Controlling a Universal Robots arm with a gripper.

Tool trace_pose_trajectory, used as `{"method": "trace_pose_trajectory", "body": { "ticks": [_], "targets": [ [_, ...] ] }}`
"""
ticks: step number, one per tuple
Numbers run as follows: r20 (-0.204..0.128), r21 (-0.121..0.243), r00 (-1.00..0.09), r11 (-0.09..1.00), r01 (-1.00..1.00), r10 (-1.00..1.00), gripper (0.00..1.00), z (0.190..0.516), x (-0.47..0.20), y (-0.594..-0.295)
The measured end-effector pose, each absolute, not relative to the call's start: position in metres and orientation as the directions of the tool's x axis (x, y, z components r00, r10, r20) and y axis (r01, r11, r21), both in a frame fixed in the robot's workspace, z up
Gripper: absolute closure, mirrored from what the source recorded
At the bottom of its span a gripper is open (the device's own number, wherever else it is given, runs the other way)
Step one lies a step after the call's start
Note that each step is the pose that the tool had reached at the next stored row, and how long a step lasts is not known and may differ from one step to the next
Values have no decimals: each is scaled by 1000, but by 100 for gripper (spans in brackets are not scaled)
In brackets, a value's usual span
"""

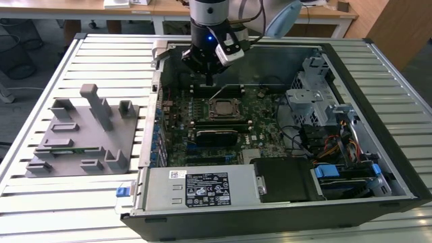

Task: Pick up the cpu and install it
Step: 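Install the first cpu locking lever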

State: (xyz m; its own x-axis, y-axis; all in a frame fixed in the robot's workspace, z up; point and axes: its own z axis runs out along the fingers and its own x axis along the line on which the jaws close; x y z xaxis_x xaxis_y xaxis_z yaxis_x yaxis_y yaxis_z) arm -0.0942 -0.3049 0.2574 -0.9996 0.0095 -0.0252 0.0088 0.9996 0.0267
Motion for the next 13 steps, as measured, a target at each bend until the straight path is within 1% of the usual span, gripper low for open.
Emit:
{"method": "trace_pose_trajectory", "body": {
  "ticks": [5, 7, 8, 11, 13],
  "targets": [
    [-25, 28, -1000, 1000, 9, 9, 89, 257, -91, -305],
    [-25, 36, -1000, 999, 8, 9, 89, 257, -91, -305],
    [-25, 46, -1000, 999, 8, 10, 89, 257, -91, -305],
    [-25, 94, -1000, 996, 8, 11, 89, 256, -91, -306],
    [-25, 104, -1000, 995, 8, 11, 89, 256, -91, -307]
  ]
}}
